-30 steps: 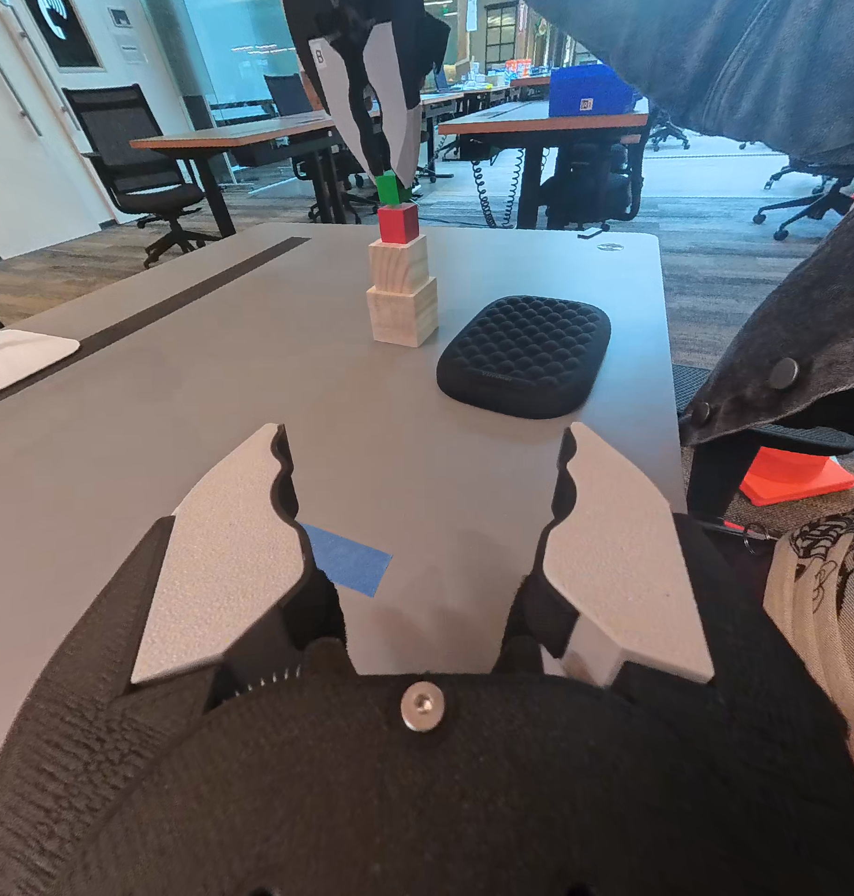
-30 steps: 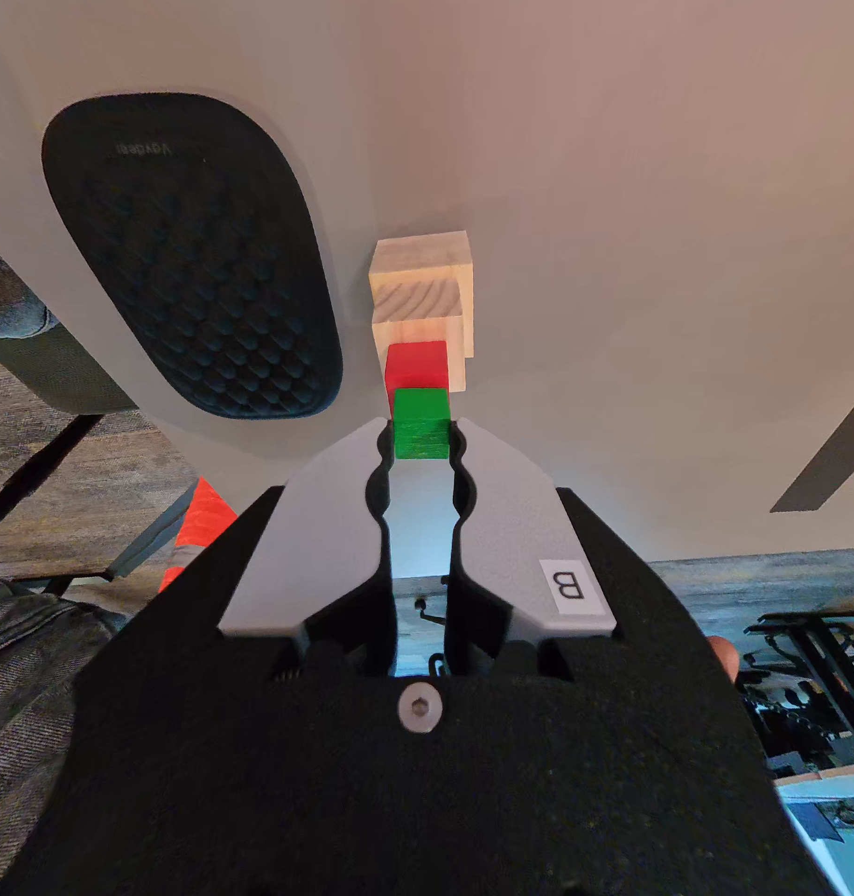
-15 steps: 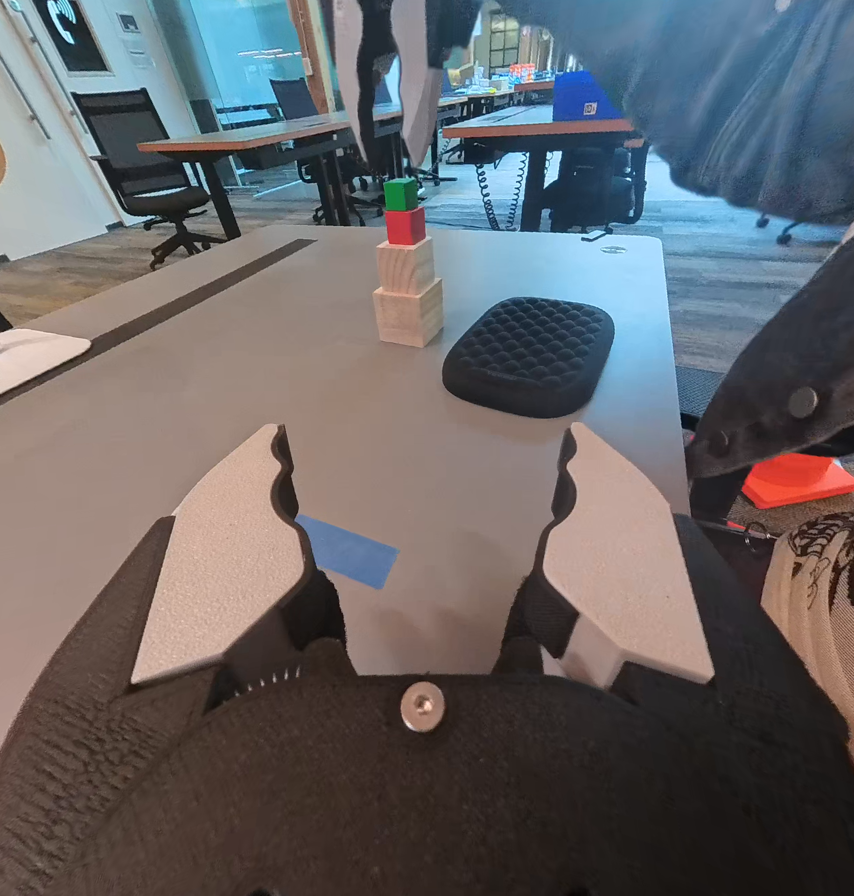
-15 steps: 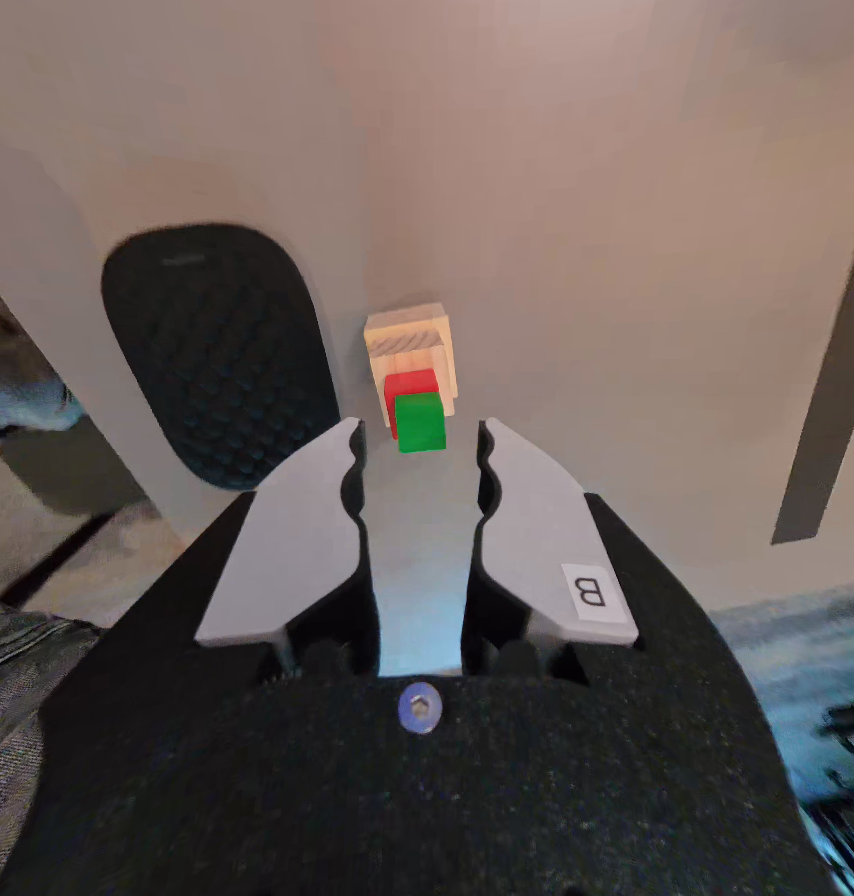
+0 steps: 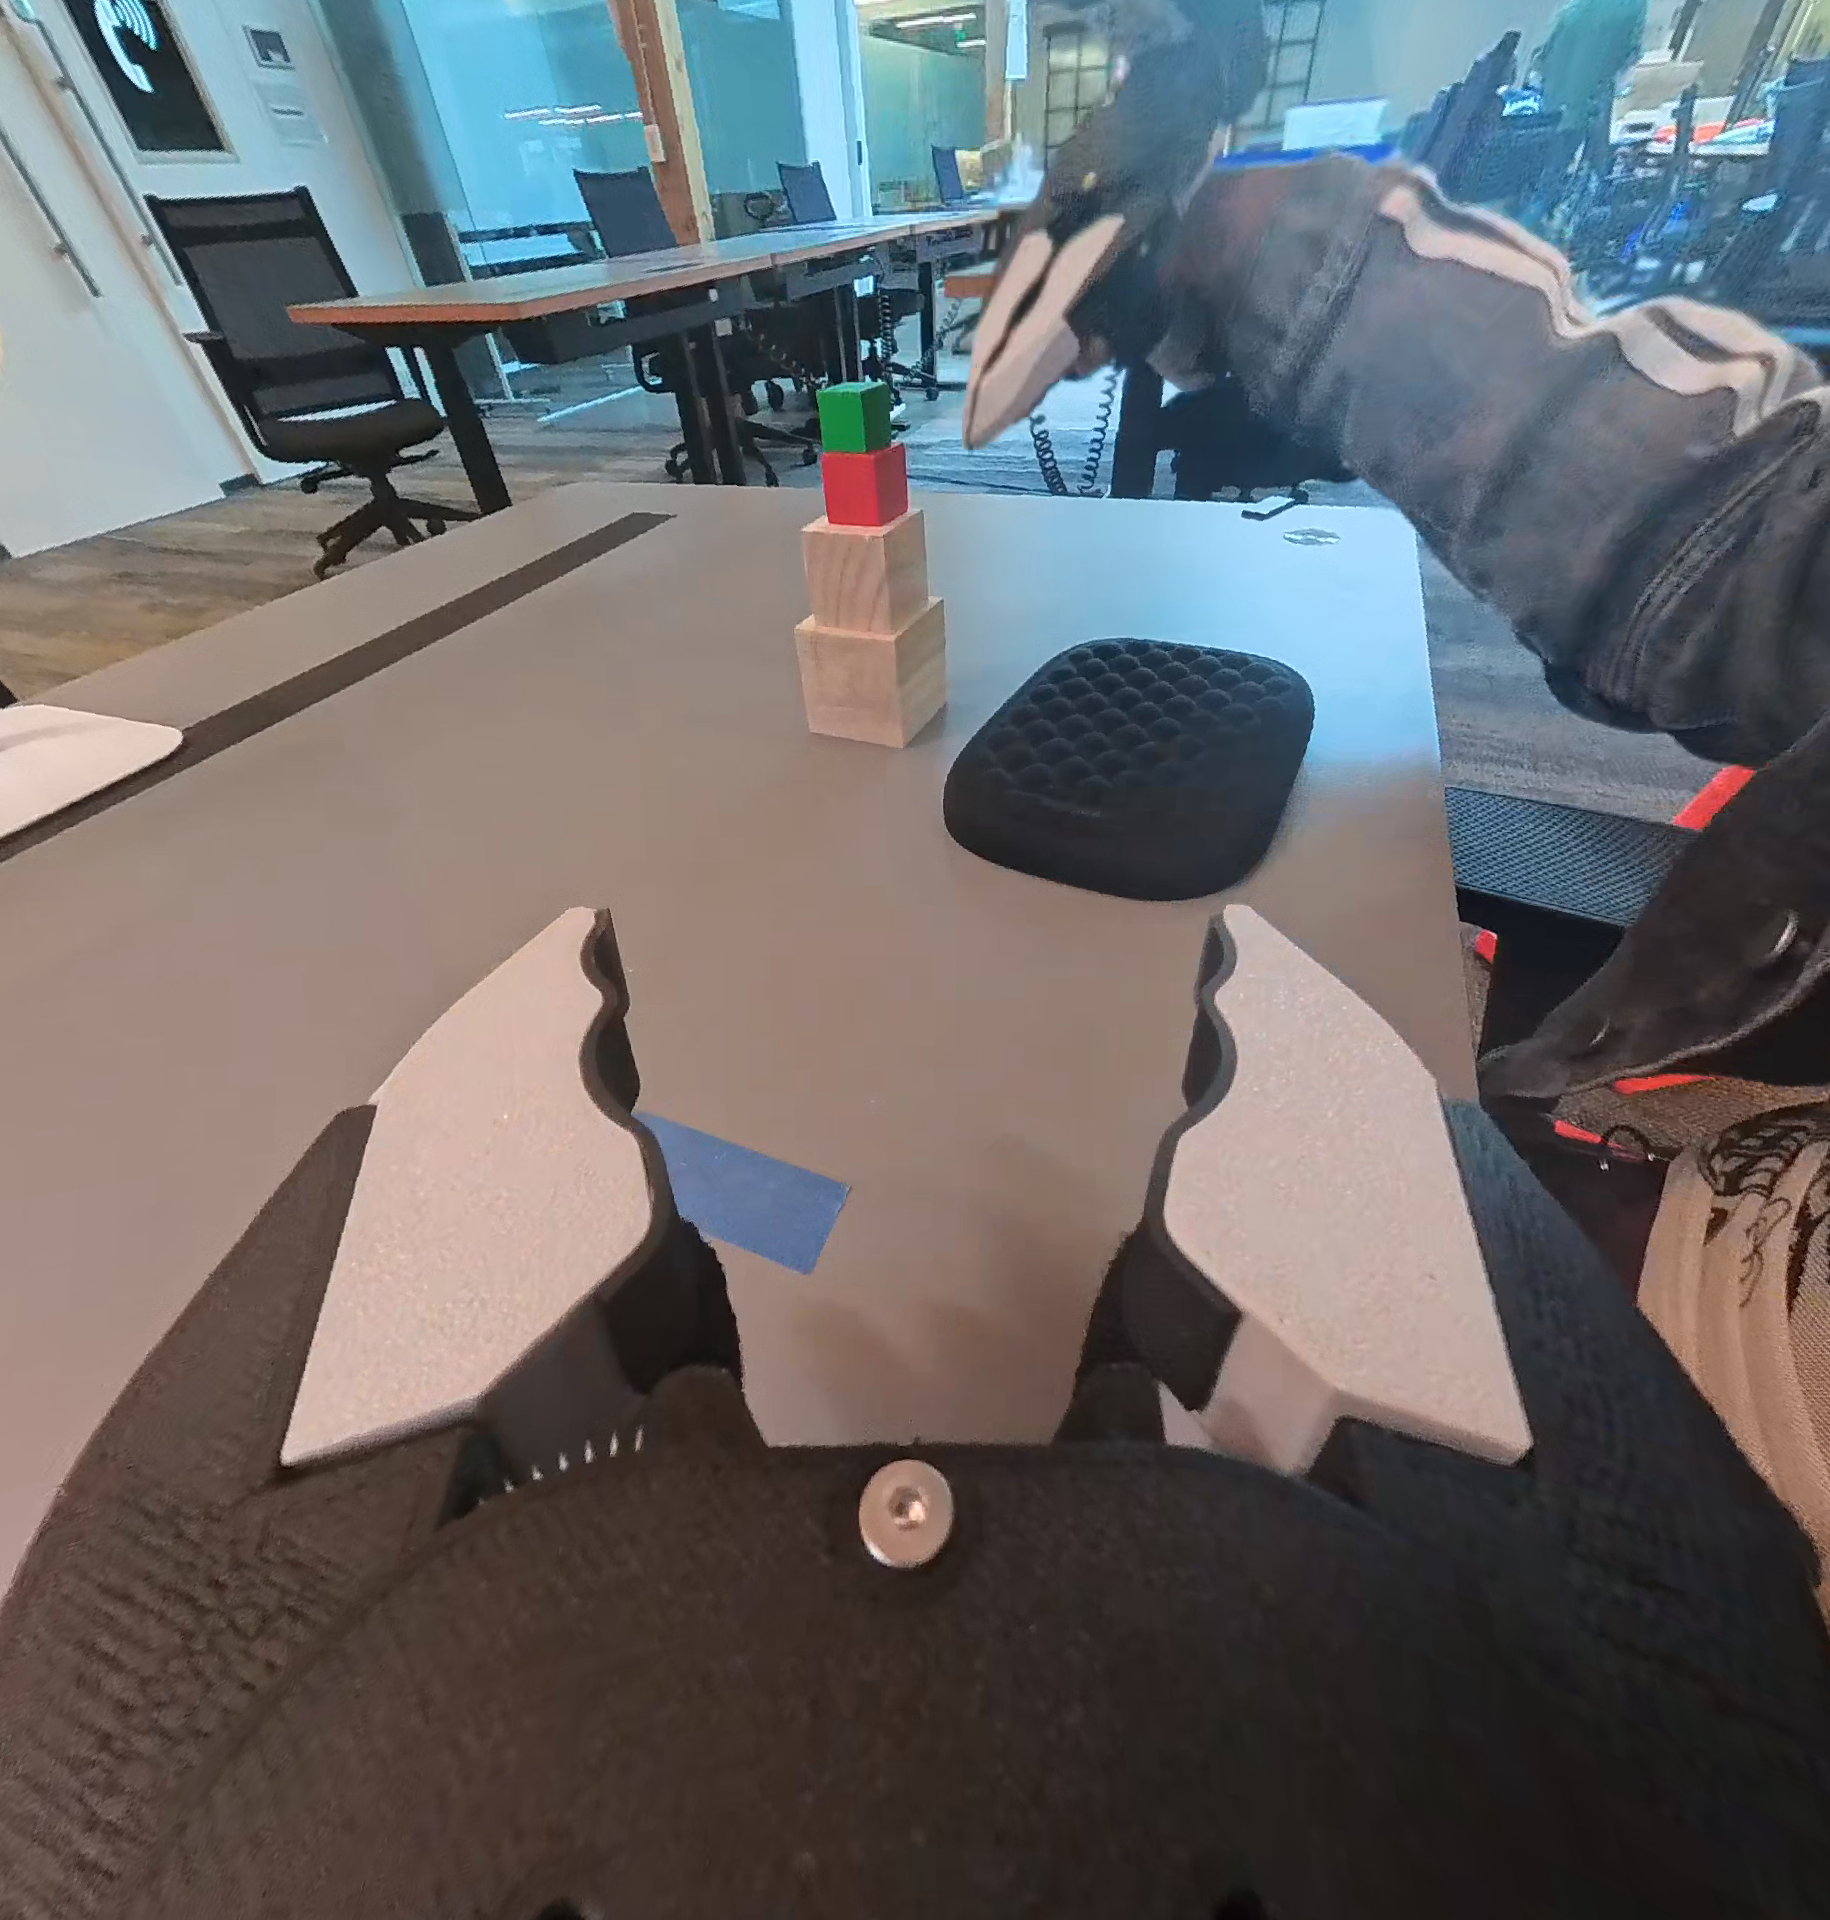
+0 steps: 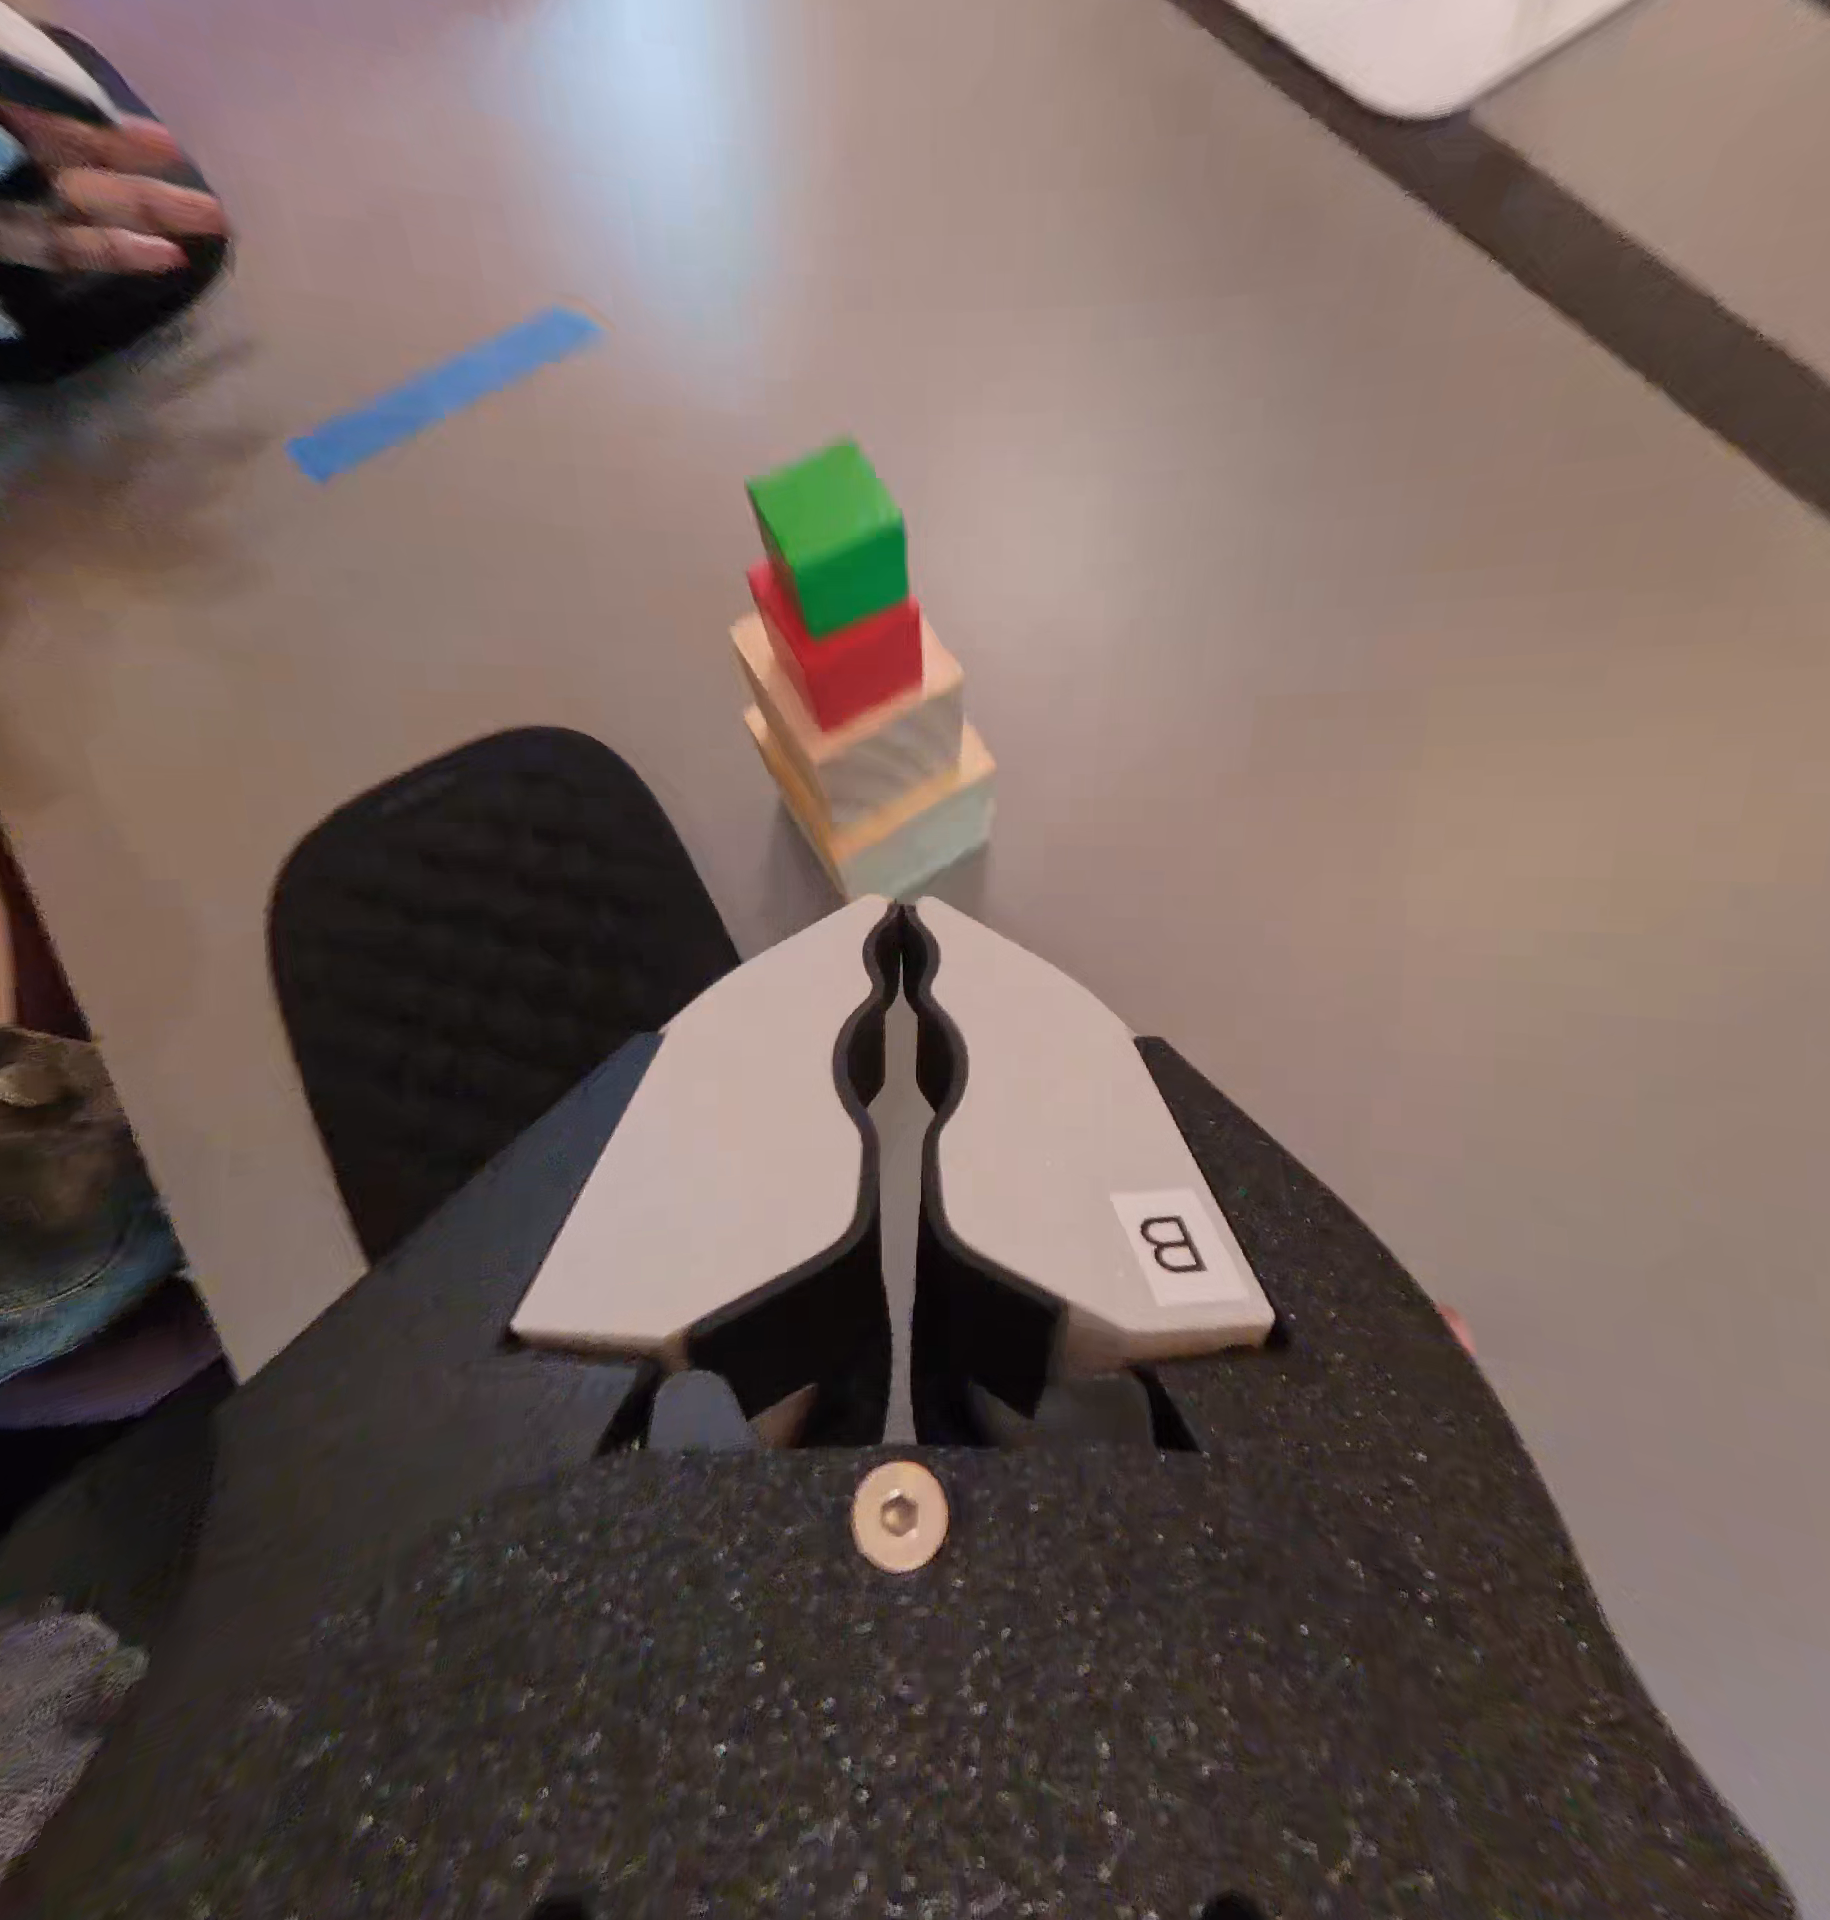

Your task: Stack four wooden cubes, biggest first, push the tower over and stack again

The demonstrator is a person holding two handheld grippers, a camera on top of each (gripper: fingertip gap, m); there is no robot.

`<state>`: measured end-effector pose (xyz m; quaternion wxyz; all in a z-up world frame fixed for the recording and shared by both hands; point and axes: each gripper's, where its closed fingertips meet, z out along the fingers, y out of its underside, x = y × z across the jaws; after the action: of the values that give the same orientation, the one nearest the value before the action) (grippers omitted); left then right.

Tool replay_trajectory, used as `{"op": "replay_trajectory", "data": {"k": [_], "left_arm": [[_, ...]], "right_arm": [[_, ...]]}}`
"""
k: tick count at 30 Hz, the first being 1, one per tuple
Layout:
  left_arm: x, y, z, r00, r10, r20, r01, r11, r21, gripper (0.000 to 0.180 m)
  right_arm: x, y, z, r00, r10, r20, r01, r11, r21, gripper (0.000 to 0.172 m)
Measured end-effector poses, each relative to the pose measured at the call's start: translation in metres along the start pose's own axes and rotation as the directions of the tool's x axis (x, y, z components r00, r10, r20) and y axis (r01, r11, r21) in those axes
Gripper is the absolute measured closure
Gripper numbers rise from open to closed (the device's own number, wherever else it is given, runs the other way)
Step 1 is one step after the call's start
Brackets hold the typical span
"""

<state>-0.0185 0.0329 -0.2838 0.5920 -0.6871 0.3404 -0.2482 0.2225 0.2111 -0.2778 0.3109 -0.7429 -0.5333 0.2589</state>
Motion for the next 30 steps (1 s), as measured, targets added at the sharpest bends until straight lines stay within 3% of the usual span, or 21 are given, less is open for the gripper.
{"op": "replay_trajectory", "data": {"k": [5, 11, 16, 28, 30], "left_arm": [[-0.001, -0.001, 0.001, 1.000, -0.003, 0.009, 0.003, 1.000, -0.004, 0.076], [-0.001, 0.000, -0.001, 1.000, -0.006, 0.026, 0.007, 1.000, -0.015, 0.076], [-0.001, 0.001, -0.002, 1.000, -0.010, 0.028, 0.010, 1.000, -0.015, 0.076], [0.000, 0.002, -0.003, 1.000, -0.009, 0.030, 0.010, 1.000, -0.018, 0.076], [0.000, 0.002, -0.004, 1.000, -0.008, 0.030, 0.008, 1.000, -0.018, 0.076]], "right_arm": [[0.014, 0.025, 0.021, 0.990, 0.045, -0.136, -0.052, 0.998, -0.047, 0.172], [0.013, 0.015, 0.041, 0.984, 0.028, -0.174, -0.039, 0.997, -0.061, 0.172], [0.009, 0.007, 0.055, 0.987, -0.009, -0.160, -0.009, 0.994, -0.110, 0.172], [-0.023, -0.043, 0.073, 0.993, -0.103, -0.049, 0.103, 0.995, -0.006, 0.172], [-0.026, -0.044, 0.072, 0.992, -0.126, -0.030, 0.126, 0.992, 0.008, 0.156]]}}
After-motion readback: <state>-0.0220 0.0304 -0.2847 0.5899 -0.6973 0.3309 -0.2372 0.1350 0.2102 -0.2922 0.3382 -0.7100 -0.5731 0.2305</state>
